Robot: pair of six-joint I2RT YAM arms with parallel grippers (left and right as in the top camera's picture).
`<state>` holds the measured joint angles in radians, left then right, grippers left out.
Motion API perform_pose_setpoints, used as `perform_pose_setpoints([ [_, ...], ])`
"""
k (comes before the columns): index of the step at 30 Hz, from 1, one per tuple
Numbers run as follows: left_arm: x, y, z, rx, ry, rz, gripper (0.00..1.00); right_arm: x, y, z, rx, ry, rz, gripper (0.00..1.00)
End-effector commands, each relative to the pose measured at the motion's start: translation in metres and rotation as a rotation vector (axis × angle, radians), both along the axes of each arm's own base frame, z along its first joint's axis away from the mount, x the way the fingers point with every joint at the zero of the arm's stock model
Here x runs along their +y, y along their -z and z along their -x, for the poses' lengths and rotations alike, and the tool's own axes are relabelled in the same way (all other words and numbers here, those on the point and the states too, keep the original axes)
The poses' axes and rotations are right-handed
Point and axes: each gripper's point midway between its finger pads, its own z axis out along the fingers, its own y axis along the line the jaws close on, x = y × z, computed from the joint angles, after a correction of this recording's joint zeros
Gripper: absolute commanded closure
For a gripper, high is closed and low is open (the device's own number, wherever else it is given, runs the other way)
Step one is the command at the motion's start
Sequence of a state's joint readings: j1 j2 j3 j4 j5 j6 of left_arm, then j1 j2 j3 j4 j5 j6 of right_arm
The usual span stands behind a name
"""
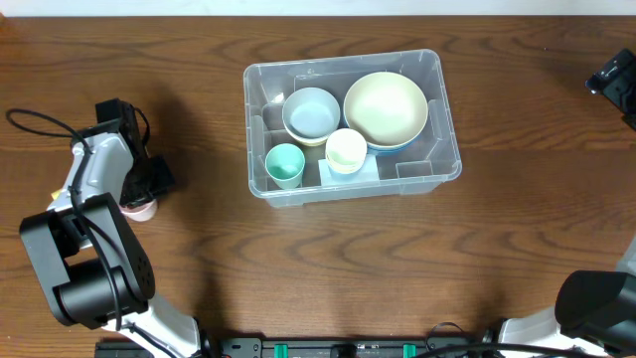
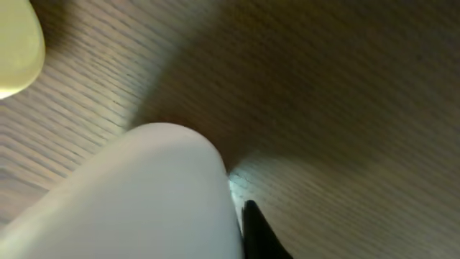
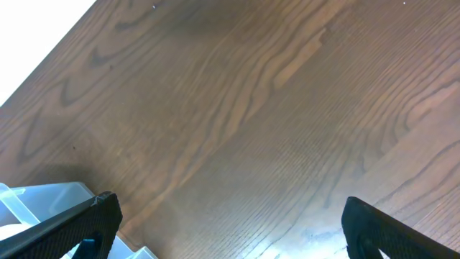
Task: Pack container
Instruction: 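Carry the pink cup and lower it into the mint cup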
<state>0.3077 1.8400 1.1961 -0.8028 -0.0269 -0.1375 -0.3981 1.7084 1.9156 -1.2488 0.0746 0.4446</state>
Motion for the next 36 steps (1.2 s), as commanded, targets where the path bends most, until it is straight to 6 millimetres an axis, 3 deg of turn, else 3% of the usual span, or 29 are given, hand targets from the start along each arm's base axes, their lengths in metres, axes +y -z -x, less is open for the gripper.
perform_pose_setpoints([
  [1,-0.011,-0.003,-0.006,-0.038,-0.008,0.072,0.94,-0.001,0.002,0.0,0.002,0.014,-0.009,0.01],
  [6,-0.04,-0.025,-0.025,-0.138,0.031,0.245,0.94,-0.001,0.002,0.0,0.002,0.014,-0.009,0.01],
  [10,-0.069,-0.061,-0.038,-0.244,0.139,0.347,0.94,-0.001,0.002,0.0,0.002,0.014,-0.009,0.01],
  [14,-0.102,-0.105,-0.039,-0.32,0.288,0.337,0.94,-0.001,0.002,0.0,0.002,0.014,-0.009,0.01],
  [17,-0.139,-0.141,-0.037,-0.409,0.46,0.312,0.94,-0.001,0.002,0.0,0.002,0.014,-0.009,0.01],
  [22,-0.194,-0.182,-0.032,-0.539,0.676,0.242,0.94,-0.001,0.002,0.0,0.002,0.014,-0.009,0.01],
  [25,-0.22,-0.186,-0.027,-0.547,0.77,0.187,0.94,-0.001,0.002,0.0,0.002,0.014,-0.009,0.01],
  [30,-0.262,-0.169,-0.017,-0.49,0.957,0.129,0.94,-0.001,0.002,0.0,0.002,0.014,-0.009,0.01],
  [36,-0.278,-0.135,-0.016,-0.384,1.033,0.051,0.94,-0.001,0.002,0.0,0.002,0.014,-0.009,0.01],
])
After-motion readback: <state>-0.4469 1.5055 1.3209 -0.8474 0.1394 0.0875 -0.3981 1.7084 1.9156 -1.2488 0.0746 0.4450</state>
